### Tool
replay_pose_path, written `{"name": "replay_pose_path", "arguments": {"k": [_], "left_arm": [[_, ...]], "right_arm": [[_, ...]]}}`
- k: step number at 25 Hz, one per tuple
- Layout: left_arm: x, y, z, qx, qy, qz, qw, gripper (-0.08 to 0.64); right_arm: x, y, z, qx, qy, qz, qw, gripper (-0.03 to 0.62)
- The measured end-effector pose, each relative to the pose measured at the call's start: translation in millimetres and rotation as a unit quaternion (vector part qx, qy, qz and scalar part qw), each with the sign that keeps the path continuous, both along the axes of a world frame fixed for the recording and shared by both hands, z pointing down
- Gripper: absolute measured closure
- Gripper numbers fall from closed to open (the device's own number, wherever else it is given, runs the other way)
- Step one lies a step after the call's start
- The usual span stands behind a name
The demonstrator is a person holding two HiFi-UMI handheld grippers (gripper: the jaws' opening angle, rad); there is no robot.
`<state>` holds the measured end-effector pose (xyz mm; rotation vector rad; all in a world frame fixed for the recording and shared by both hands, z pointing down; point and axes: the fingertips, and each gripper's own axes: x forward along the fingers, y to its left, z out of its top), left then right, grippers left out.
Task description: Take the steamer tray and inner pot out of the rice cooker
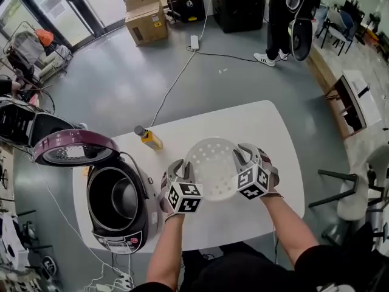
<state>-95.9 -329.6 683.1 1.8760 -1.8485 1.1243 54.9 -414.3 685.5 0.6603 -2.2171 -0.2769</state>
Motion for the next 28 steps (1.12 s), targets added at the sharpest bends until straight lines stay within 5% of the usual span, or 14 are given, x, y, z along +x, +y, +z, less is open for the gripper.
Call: {"name": "replay_pose_path", "arguments": {"k": [13, 21, 28], "left_arm": [[-13.7, -21.6, 80.5, -0.048, -0.003, -0.004, 0.9988, 0.472], [-19.7, -27.1, 106.7, -0.039, -0.01, -0.012, 0.9991, 0.471], [-16.0, -26.3, 59.4, 0.018, 0.006, -0.038, 0.9991, 0.304]], "right_arm": [[-17.0, -25.4, 79.3, -0.027, 0.014, -0.016, 0.999, 0.514], [-21.1, -27.4, 107.3, -0.036, 0.016, -0.011, 0.999, 0.506], [-19.7, -25.8, 50.8, -0.007, -0.045, 0.002, 0.999, 0.407]]}}
